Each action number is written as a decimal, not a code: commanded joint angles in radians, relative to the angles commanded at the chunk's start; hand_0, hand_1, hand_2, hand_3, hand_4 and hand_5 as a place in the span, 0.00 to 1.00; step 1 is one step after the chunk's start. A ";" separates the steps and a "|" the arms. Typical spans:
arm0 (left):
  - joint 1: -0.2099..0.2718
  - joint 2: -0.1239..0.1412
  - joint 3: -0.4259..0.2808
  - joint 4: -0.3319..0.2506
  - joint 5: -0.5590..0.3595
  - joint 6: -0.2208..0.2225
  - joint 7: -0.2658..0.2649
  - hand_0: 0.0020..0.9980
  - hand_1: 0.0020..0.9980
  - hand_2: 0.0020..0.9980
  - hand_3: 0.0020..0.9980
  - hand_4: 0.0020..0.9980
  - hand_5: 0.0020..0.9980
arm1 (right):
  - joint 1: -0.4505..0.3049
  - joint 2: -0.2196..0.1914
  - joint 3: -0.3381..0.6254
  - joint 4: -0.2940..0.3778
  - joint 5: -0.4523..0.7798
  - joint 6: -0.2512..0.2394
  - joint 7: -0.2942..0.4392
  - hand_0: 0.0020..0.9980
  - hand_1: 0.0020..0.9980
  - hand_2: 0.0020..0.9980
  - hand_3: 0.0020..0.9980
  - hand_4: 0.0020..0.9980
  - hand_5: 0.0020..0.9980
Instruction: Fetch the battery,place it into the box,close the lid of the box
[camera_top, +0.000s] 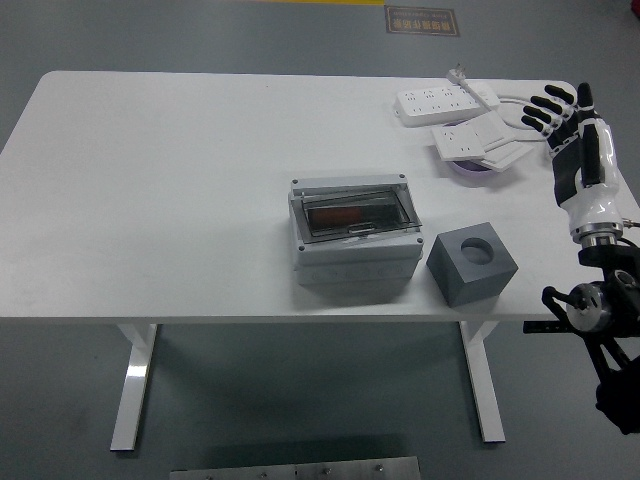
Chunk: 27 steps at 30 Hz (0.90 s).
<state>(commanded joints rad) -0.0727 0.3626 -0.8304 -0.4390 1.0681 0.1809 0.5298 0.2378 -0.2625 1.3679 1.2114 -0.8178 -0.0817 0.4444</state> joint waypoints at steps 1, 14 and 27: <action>0.001 0.001 0.001 0.000 -0.001 0.000 -0.001 0.63 0.70 0.57 0.54 0.50 0.00 | -0.002 0.001 -0.004 -0.001 0.000 -0.001 0.002 0.63 0.61 0.62 0.64 0.86 0.79; 0.031 0.045 0.033 0.001 -0.063 0.019 -0.018 0.63 0.70 0.57 0.54 0.50 0.00 | 0.002 0.028 -0.045 0.001 -0.025 0.001 -0.024 0.60 0.60 0.61 0.63 0.85 0.77; 0.070 0.065 0.087 0.008 -0.153 0.049 -0.058 0.63 0.70 0.57 0.54 0.50 0.00 | 0.010 0.053 -0.009 0.018 -0.097 0.001 -0.052 0.62 0.62 0.62 0.63 0.86 0.75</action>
<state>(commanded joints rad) -0.0027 0.4271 -0.7438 -0.4311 0.9147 0.2300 0.4716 0.2473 -0.2091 1.3592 1.2293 -0.9151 -0.0809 0.3926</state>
